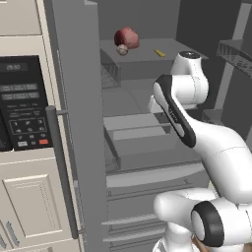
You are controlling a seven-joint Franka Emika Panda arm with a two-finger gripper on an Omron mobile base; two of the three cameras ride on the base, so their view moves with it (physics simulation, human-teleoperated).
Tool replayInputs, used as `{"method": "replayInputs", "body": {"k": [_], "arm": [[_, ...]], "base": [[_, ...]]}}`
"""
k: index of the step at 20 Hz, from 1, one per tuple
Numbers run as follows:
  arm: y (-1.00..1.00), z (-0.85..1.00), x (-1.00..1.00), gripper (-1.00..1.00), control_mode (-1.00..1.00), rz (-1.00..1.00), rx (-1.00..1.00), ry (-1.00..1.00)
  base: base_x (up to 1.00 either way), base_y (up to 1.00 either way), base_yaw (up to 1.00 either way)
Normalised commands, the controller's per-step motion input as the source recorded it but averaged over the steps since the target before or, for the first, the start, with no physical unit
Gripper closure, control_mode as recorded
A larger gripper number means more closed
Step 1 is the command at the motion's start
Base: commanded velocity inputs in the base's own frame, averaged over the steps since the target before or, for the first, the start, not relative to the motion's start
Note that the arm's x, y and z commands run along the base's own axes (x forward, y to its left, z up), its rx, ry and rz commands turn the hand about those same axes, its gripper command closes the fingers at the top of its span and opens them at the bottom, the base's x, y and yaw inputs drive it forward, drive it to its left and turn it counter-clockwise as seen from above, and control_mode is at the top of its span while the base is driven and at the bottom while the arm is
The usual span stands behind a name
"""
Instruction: Pick the egg and butter from the fridge and place them by the bowl for mixing.
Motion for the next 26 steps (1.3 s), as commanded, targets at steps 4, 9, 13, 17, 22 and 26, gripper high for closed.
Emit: {"method": "replayInputs", "body": {"k": [4, 9, 13, 17, 22, 26], "arm": [[0.1, 0.01, -0.04, -1.0, -1.0, 0.0, 0.0, -0.06], [0.05, 0.28, -0.33, -1.0, -1.0, -0.02, -0.05, -0.39], [0.0, 0.81, -0.5, -1.0, -1.0, -0.08, -0.05, -0.52], [0.0, 0.97, -0.54, -1.0, -1.0, -0.13, 0.0, -0.31], [-0.2, 0.91, -0.4, -1.0, -1.0, -0.16, 0.08, -0.17], [-0.16, 0.6, -0.11, -1.0, -1.0, -0.03, 0.11, -0.15]], "base": [[0.0, 0.0, 0.0], [0.0, 0.0, 0.0], [0.0, 0.0, 0.0], [0.0, 0.0, 0.0], [0.0, 0.0, 0.0], [0.0, 0.0, 0.0]]}}
